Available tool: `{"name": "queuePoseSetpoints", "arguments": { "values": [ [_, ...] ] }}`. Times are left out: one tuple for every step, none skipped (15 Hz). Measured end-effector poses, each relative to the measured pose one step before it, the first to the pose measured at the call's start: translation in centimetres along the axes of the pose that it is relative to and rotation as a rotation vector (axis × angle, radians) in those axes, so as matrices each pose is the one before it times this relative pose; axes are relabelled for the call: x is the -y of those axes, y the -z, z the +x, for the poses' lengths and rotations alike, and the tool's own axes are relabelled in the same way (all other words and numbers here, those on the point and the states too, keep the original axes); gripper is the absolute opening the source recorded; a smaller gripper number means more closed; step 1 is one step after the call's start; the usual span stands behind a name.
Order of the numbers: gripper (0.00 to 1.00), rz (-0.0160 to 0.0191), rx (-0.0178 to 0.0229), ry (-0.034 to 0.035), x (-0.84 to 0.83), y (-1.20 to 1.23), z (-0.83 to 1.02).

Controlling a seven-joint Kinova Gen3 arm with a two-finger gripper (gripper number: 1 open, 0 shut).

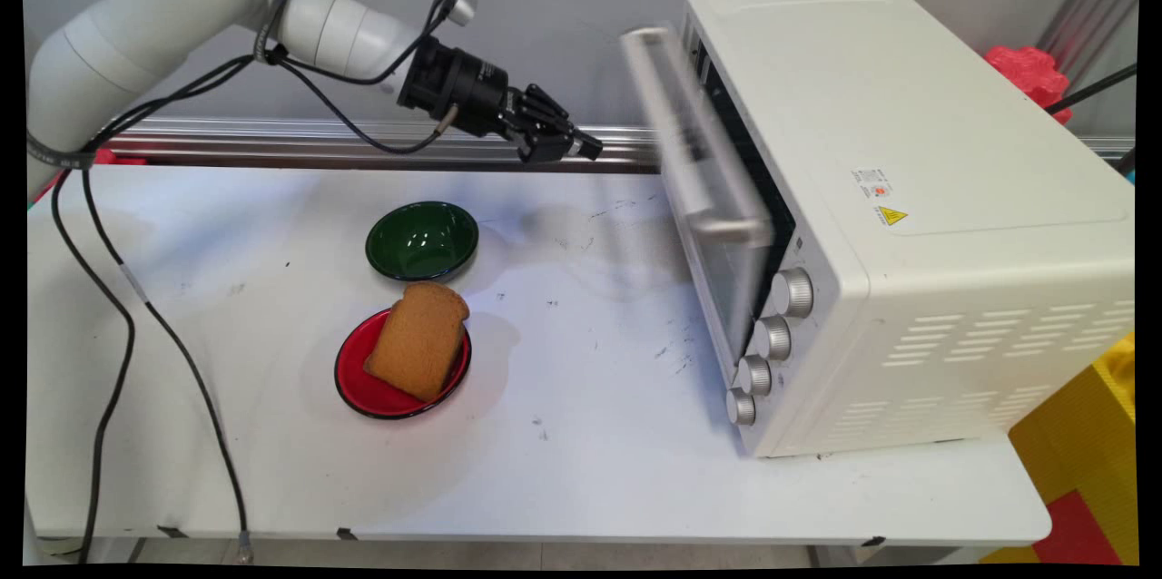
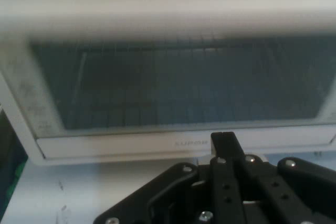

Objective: Close the oven

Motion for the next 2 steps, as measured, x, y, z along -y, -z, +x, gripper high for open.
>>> {"name": "queuePoseSetpoints", "arguments": {
  "values": [
    [0.0, -0.00191, -0.0036, 0.00147, -0.162, 0.143, 0.438],
    [0.0, -0.00131, -0.00221, 0.00111, -0.149, 0.149, 0.332]
  ]
}}
